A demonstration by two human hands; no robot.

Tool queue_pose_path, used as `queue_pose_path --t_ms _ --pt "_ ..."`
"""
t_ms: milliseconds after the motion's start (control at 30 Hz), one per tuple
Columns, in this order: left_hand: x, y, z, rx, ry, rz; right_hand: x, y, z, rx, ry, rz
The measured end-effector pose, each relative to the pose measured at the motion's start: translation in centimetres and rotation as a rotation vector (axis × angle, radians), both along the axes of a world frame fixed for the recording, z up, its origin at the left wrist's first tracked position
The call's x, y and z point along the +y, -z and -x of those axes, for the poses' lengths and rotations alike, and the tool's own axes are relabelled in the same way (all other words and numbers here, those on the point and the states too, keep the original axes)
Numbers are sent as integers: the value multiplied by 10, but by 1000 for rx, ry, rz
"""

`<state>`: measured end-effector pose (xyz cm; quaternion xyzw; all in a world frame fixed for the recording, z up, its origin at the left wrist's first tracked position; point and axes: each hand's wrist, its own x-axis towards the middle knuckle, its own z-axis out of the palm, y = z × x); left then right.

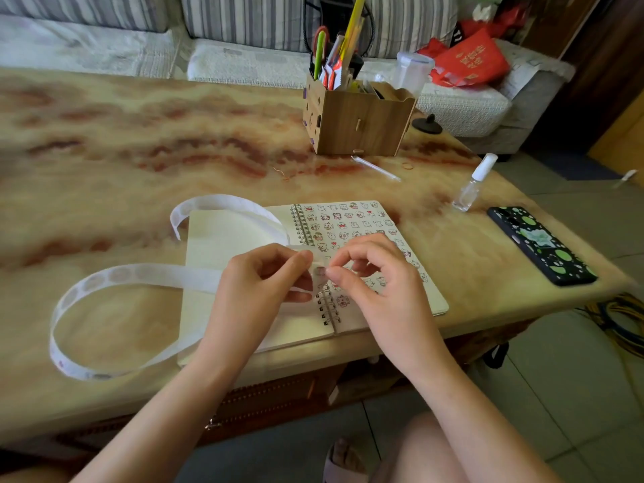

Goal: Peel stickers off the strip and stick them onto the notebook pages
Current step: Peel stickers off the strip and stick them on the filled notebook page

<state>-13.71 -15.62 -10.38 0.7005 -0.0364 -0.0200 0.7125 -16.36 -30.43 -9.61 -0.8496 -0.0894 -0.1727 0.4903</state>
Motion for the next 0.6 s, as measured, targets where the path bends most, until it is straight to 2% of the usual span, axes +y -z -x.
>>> queue_pose_path --t_ms 100,167,400,500,600 --pt "2 1 -2 17 -20 -12 -10 -11 3 143 4 -199" --pt "3 3 -3 18 -23 -31 -30 -16 0 253 42 -262" --pt "2 8 -4 8 -26 -109 -111 -17 -3 601 159 -214" --pt "2 10 -7 15 -31 -125 -125 -16 -4 672 179 -202" --pt "1 11 -7 20 -30 -129 -128 -11 -8 687 183 -106"
